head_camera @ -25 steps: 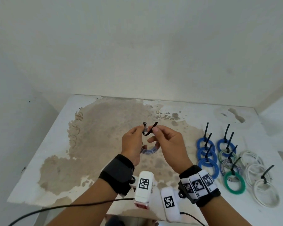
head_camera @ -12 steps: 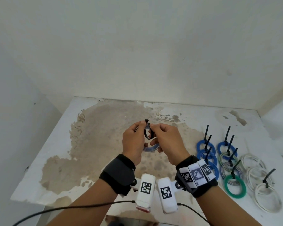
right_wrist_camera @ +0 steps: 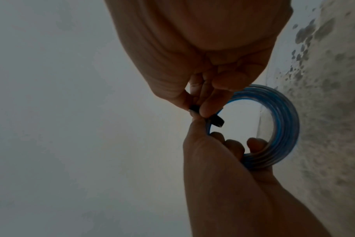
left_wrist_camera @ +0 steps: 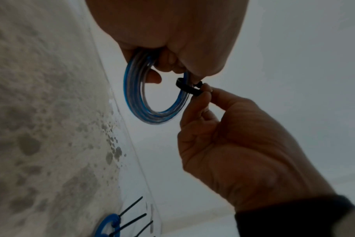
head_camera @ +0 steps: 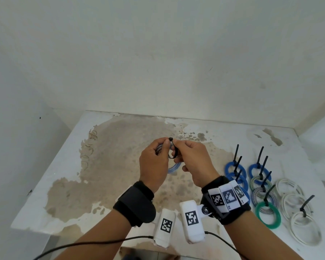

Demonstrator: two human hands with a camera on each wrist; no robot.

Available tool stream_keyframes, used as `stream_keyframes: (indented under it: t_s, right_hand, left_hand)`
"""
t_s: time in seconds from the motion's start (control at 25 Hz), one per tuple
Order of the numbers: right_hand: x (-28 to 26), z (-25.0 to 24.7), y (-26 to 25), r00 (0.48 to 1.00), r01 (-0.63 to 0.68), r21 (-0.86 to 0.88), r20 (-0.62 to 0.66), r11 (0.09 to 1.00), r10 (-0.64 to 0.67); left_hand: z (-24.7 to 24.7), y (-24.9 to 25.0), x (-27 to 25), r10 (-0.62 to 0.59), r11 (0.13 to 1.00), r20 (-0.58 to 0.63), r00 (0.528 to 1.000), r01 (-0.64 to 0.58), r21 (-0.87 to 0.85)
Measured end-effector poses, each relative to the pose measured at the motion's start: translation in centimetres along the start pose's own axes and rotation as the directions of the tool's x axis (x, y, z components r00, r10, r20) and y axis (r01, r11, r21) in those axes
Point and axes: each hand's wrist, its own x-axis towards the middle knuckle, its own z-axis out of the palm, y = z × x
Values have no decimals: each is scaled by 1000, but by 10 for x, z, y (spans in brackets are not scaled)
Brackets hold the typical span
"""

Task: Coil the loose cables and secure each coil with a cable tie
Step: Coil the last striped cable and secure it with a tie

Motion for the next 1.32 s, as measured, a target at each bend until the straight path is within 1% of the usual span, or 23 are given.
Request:
stream_keyframes:
  t_s: [0.08, 0.16, 0.36, 0.44, 0.56, 0.6, 0.68, 0.72, 0.8, 0.84, 0.96, 1.08, 1.24, 1.32]
  right_hand:
    - [0, 2, -2, 1000, -8, 27, -4, 1000, 9]
    - [3, 3, -2, 1000, -24, 43, 1, 999, 24]
    - [1, 4, 3, 992, -85, 56, 97, 995, 80]
    - [2, 5, 5, 994, -73, 84, 93, 994, 65]
    - [5, 7, 5, 998, -57, 108, 43, 993, 52]
    - [6, 7, 4, 997, -63, 108, 44, 992, 59]
    - [6, 6, 3, 996, -59, 52, 72, 997, 56]
    - [6, 4, 3, 996, -36, -1, 80, 999, 36]
    - [8, 2, 0, 998, 24, -101, 52, 995, -19]
    - [9, 0, -2, 998, 43, -126, 50, 991, -37]
    - [15, -2, -5, 994, 37, -107, 111, 994, -25]
    - [19, -3, -5, 992, 5, -82, 124, 997, 5]
    - [23, -3, -7, 993, 37, 11, 115, 999, -38]
    - [24, -4, -9, 991, 74, -11, 116, 997, -72]
  left_hand:
    - [-1, 0, -1, 84, 995, 3, 996, -84, 51]
    - [-3, 1, 0, 118, 989, 19, 993, -119, 83]
    - [-11, 2, 11, 55, 998, -5, 998, -55, 18]
    - [-12, 2, 10, 63, 998, -1, 998, -63, 18]
    - [-12, 1, 5, 118, 990, 14, 993, -119, 75]
    - [-13, 0, 3, 133, 987, 22, 991, -134, 91]
    - [-18, -2, 0, 127, 987, 44, 991, -130, 94]
    - [-21, -1, -1, 108, 990, 63, 992, -113, 80]
    - [-26, 2, -4, 53, 998, 110, 992, -57, 38]
    - [-28, 4, -6, 20, 1000, 132, 991, -23, 21]
    - [-29, 8, -10, -81, 996, 168, 982, 86, -20]
    - [-28, 11, -12, -156, 983, 181, 971, 170, -64]
    - [-29, 13, -9, -249, 959, 164, 955, 266, -94]
    - [-31, 12, -8, -267, 954, 173, 948, 286, -94]
